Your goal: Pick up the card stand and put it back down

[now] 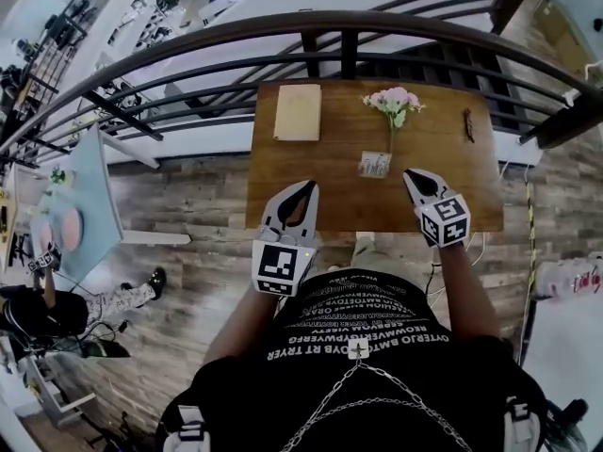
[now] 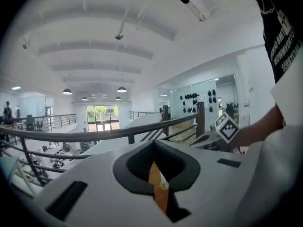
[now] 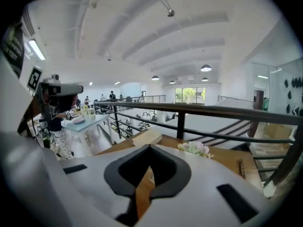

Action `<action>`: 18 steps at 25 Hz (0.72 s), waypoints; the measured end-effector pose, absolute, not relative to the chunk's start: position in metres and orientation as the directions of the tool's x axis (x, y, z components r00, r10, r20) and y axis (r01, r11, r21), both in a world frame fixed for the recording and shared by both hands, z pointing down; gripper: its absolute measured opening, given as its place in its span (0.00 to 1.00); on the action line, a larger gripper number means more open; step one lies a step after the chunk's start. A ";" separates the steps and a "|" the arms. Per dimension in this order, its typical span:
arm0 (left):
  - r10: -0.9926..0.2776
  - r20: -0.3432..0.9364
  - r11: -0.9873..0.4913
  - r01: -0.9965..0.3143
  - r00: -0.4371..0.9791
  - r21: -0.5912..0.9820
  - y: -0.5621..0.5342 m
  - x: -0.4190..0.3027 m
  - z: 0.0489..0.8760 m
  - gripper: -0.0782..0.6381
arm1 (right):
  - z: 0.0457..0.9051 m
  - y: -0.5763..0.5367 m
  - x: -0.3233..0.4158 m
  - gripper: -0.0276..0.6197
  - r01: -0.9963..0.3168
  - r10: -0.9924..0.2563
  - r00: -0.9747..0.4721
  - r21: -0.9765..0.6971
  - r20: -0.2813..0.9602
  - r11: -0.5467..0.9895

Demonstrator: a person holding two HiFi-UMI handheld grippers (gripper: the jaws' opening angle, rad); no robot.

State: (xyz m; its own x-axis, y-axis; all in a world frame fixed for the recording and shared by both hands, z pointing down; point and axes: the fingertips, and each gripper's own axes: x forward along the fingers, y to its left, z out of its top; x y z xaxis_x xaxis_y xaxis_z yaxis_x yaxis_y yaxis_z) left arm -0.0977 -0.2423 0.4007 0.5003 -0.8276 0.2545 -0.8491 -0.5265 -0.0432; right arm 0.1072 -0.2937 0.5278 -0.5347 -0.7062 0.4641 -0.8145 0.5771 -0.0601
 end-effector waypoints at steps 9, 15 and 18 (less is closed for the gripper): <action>-0.854 0.210 -0.498 -0.865 0.477 -0.061 -0.218 -0.120 0.399 0.15 | 0.431 -0.234 0.113 0.06 -0.870 -0.829 -0.459 0.026 0.318 0.492; -0.861 0.203 -0.492 -0.865 0.467 -0.097 -0.210 -0.114 0.394 0.15 | 0.414 -0.207 0.121 0.06 -0.867 -0.830 -0.460 0.039 0.316 0.496; -0.860 0.211 -0.493 -0.863 0.464 -0.111 -0.207 -0.104 0.390 0.15 | 0.408 -0.200 0.130 0.06 -0.862 -0.824 -0.473 0.030 0.310 0.506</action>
